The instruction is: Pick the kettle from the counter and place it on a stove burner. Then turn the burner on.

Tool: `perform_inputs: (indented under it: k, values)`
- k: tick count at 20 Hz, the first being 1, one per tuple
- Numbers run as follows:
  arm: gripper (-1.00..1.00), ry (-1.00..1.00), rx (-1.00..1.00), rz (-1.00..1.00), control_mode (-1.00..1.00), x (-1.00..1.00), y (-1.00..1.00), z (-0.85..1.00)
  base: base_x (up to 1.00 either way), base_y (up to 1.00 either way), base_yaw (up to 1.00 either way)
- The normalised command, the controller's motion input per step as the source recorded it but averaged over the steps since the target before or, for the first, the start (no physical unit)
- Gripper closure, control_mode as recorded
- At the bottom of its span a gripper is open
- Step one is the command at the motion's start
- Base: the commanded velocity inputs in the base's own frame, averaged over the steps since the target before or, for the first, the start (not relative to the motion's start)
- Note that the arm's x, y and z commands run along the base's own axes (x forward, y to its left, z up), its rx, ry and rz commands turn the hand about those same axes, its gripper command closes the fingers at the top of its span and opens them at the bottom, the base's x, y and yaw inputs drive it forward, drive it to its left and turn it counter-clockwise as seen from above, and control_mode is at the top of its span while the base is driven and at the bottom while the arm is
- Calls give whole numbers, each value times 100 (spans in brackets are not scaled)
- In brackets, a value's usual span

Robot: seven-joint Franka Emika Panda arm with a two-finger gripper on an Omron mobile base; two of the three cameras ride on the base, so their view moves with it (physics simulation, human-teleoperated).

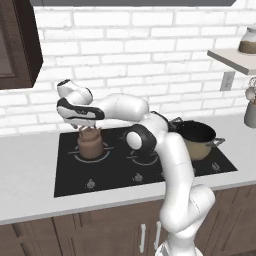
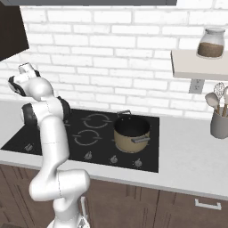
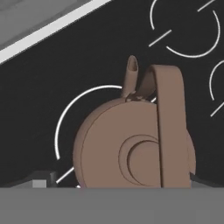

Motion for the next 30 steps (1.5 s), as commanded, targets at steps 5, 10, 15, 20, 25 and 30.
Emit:
perform_inputs:
  k: [5, 10, 15, 20, 25, 30]
  values:
    - [-100, -5, 0, 0, -100, 16, 0, -48, 0, 0, 0]
    - [-100, 0, 0, 0, -100, -5, 0, -35, 0, 0, 0]
    - [-100, 6, 0, 0, -100, -25, 0, -8, 0, 0, 0]
    - [-100, 5, -1, 0, -100, -1, -1, -29, 0, 0, 0]
    - [-100, 0, -5, 7, -100, 11, -9, -59, 0, 0, 0]
    - [-100, -2, -3, 8, -100, 10, -4, -82, 0, 0, 0]
